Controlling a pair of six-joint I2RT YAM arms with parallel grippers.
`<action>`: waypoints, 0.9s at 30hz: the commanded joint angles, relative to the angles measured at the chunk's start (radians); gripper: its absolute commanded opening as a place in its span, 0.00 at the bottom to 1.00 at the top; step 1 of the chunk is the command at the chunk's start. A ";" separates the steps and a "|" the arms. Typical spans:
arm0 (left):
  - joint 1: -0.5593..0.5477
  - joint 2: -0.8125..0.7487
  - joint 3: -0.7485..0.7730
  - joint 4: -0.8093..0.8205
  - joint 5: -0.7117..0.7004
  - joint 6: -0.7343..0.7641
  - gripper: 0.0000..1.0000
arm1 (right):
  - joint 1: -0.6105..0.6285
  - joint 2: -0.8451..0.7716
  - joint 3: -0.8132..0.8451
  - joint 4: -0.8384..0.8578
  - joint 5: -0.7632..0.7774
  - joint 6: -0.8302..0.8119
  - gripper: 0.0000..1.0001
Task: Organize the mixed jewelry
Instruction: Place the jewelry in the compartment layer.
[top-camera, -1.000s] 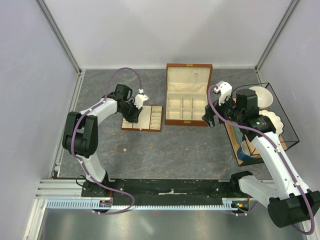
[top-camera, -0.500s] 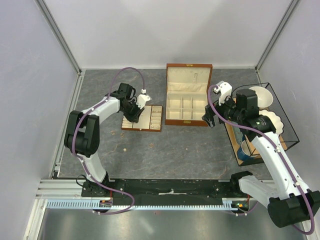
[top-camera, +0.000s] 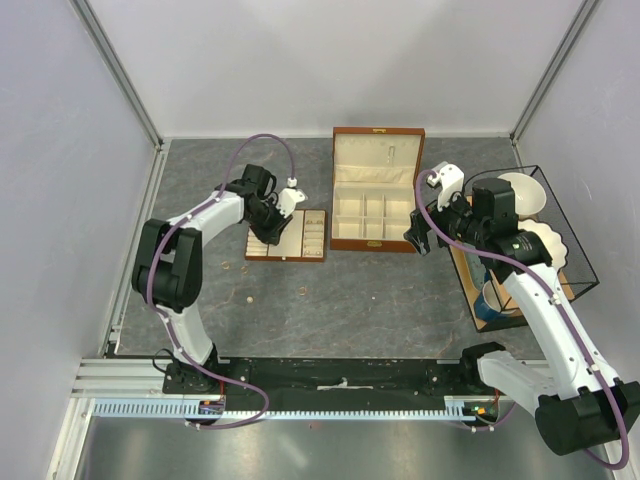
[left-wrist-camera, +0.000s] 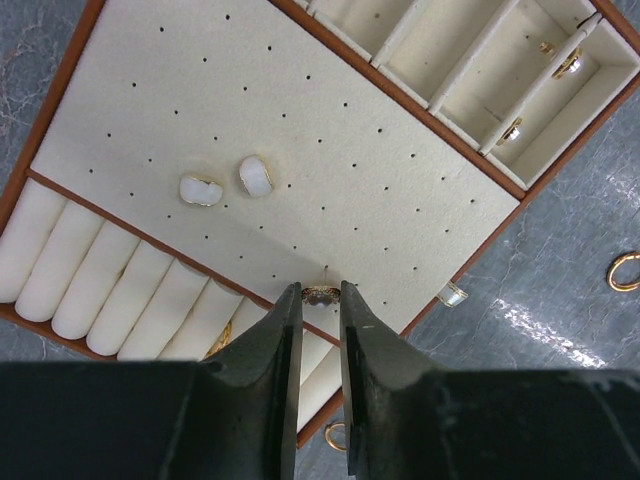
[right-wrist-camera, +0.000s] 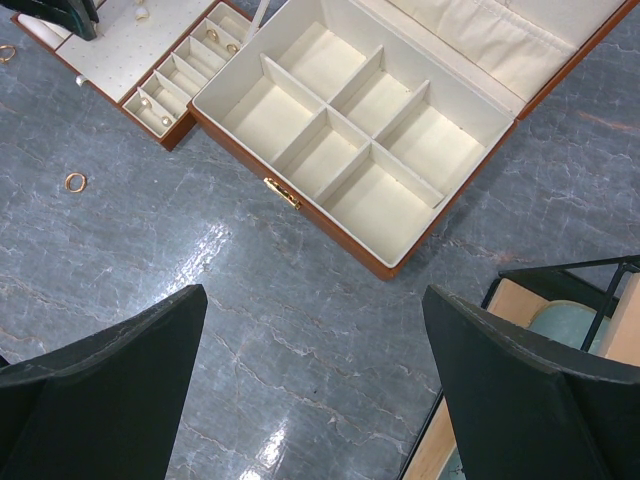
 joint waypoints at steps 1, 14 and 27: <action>-0.007 0.017 0.052 -0.013 -0.002 0.007 0.27 | 0.000 -0.015 -0.004 0.026 -0.011 -0.001 0.98; -0.039 0.057 0.121 -0.099 -0.099 0.058 0.27 | -0.001 -0.020 -0.010 0.030 -0.012 0.001 0.98; -0.062 0.095 0.141 -0.104 -0.131 0.053 0.28 | -0.001 -0.021 -0.009 0.030 -0.012 0.002 0.98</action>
